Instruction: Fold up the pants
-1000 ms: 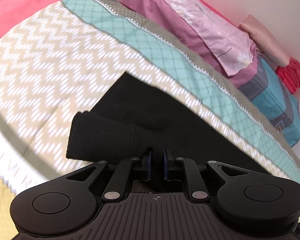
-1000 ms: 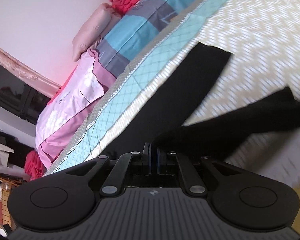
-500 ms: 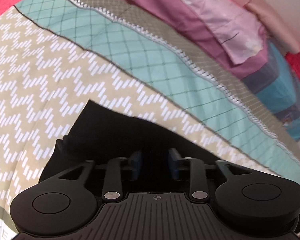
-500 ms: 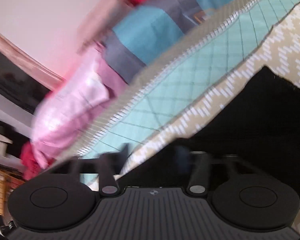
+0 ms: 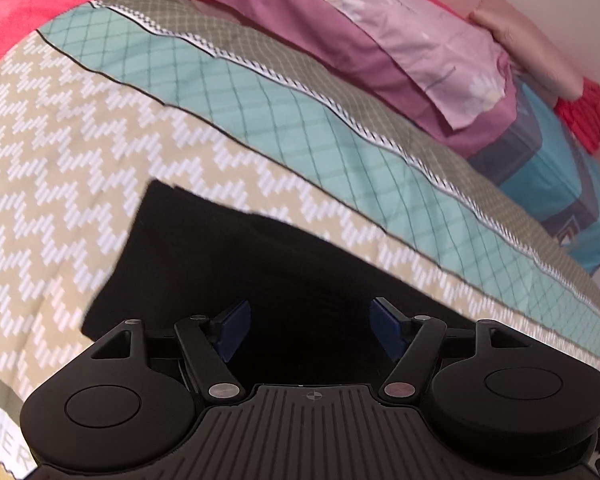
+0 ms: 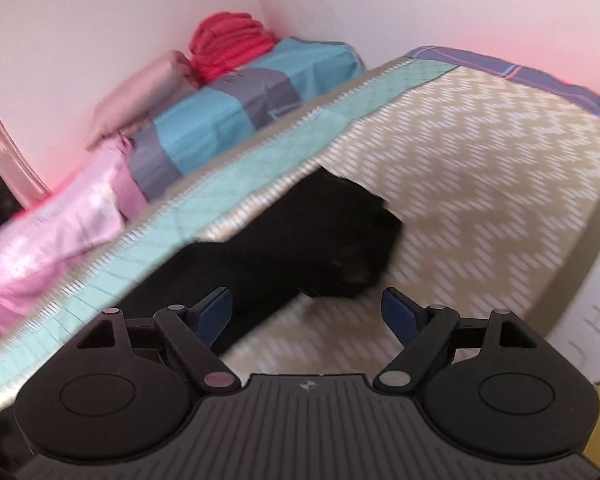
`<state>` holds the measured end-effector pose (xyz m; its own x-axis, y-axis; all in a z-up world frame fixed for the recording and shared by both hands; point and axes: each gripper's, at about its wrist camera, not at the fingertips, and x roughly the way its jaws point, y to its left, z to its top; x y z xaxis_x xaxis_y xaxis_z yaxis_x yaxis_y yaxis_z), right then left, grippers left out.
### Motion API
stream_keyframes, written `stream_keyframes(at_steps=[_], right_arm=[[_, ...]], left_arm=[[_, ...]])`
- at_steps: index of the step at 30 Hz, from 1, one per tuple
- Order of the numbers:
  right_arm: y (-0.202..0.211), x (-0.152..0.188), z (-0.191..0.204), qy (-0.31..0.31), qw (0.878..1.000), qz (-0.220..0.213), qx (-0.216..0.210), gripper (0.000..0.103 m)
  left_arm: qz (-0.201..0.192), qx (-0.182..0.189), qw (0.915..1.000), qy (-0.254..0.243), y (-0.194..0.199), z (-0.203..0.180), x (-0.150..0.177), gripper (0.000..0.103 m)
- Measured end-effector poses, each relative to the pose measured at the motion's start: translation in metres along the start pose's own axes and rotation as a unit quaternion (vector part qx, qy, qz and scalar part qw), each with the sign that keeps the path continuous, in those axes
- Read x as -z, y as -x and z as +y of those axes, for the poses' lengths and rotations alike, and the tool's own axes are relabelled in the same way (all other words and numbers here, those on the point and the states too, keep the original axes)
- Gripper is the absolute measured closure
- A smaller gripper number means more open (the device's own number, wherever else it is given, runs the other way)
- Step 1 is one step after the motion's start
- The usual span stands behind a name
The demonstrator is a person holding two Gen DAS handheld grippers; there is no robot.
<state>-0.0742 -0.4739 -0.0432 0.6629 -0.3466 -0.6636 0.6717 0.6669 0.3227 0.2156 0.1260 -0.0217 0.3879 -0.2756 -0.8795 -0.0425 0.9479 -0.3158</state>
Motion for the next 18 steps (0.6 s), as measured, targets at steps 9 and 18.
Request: stream_keyframes(at_steps=[9, 18], right_arm=[[-0.015, -0.008, 0.03, 0.146, 0.987, -0.026, -0.056, 0.027], [-0.05, -0.072, -0.022, 0.038, 0.997, -0.065, 0.01, 0.019]], left_arm=[[0.023, -0.03, 0.9961, -0.08, -0.003, -0.052, 0.038, 0.0], [0.044, -0.042, 0.9912, -0.118, -0.007, -0.082, 0.061, 0.0]])
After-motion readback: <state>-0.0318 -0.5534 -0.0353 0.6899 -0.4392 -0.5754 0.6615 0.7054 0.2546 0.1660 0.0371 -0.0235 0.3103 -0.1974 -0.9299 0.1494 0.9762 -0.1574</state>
